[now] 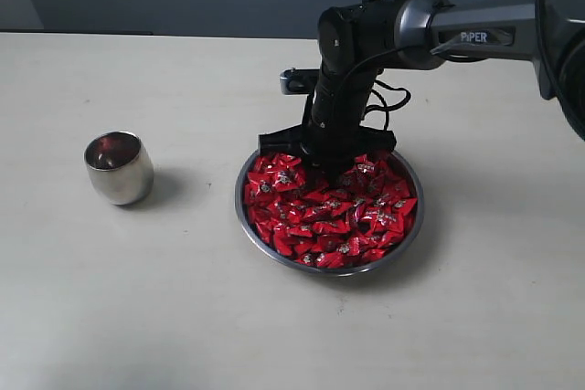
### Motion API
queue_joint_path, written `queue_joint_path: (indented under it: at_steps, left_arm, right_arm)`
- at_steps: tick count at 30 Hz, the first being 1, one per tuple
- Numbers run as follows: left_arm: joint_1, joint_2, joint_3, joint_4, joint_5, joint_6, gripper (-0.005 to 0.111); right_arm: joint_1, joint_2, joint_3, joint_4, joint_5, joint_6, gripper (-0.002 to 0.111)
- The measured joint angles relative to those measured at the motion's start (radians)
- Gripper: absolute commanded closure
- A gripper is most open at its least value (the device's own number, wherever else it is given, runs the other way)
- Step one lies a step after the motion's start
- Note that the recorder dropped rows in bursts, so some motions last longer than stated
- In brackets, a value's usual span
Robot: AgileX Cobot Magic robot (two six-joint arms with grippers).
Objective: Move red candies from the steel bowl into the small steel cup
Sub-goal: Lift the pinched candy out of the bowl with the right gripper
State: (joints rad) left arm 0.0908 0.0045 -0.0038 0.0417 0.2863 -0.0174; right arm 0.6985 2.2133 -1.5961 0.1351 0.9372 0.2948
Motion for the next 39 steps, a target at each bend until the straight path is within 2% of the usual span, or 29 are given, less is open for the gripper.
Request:
queue_joint_path:
  at_steps: [28, 33, 39]
  left_arm:
    - [0.0, 0.0, 0.0, 0.0, 0.0, 0.0, 0.106]
    - [0.0, 0.0, 0.0, 0.0, 0.0, 0.0, 0.106]
    - [0.0, 0.0, 0.0, 0.0, 0.0, 0.0, 0.106]
  right_arm:
    - [0.003, -0.086, 0.0, -0.085, -0.005, -0.037, 0.108]
    - [0.003, -0.096, 0.0, -0.069, -0.022, -0.121, 0.108]
    - [0.003, -0.145, 0.0, 0.065, -0.119, -0.344, 0.108]
